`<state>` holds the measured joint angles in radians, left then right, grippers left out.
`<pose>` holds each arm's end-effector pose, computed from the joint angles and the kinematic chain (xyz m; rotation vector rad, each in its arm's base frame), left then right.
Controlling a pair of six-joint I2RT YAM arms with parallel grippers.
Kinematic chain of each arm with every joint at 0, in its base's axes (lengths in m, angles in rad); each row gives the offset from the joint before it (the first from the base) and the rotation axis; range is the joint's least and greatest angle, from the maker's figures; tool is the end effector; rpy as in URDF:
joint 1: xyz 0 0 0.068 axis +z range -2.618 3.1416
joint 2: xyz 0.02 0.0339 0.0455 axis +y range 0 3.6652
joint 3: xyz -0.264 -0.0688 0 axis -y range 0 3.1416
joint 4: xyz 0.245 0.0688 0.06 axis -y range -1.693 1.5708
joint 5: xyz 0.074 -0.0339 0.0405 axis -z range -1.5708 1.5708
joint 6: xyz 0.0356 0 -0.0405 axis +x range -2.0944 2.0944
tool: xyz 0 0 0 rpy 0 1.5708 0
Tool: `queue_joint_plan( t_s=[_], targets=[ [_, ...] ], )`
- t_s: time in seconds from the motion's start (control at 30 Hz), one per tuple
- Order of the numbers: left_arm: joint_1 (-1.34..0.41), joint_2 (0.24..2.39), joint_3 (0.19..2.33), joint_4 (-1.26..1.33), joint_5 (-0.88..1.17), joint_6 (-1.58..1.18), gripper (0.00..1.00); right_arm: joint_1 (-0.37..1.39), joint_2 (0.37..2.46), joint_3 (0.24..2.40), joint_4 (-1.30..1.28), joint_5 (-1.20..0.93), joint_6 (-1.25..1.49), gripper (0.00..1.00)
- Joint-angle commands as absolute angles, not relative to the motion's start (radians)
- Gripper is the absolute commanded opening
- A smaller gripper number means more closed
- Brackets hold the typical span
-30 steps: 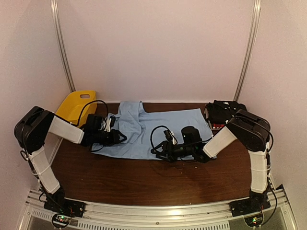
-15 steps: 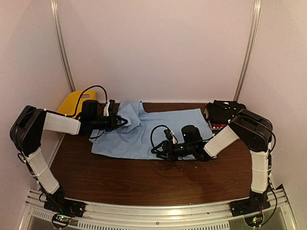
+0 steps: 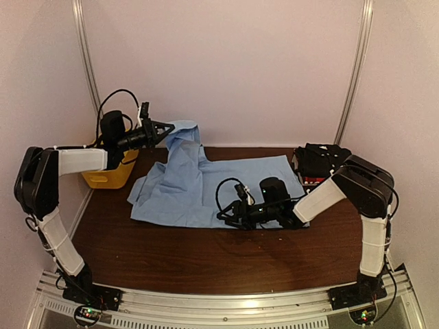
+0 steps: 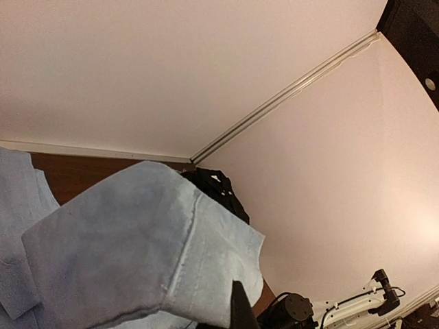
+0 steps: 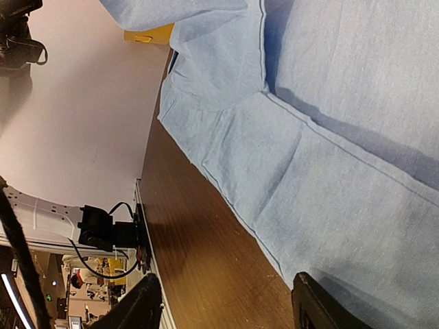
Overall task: Fold and stack the long sleeve shirts
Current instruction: Pass from the left arm to the right
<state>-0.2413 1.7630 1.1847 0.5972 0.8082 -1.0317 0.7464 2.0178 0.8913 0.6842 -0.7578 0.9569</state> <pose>0.3890 -0.1222 0.2908 0.0285 1.8072 -1.5734 0.2652 0.2786 0.1134 -0.3393 2.3802 1.7216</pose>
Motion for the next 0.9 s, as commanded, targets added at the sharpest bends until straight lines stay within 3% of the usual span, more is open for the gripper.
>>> queue_joint_plan(
  t_s=[0.0,0.17,0.3,0.87],
  targets=[
    [-0.239,1.794,1.184,0.651,0.836,-1.073,0.00,0.743,1.981,0.891,0.678,-0.740,0.930,0.66],
    [-0.239,1.818,1.182,0.772,0.879,-1.136,0.00,0.742,1.979,0.892,0.673,-0.738,0.924,0.66],
    [-0.239,1.845,1.250,0.714,0.937,-1.087,0.00,0.742,1.960,0.890,0.665,-0.735,0.912,0.67],
    [-0.239,1.969,1.660,-0.167,1.164,-0.375,0.00,0.742,1.701,1.121,0.283,-0.604,0.542,0.76]
  ],
)
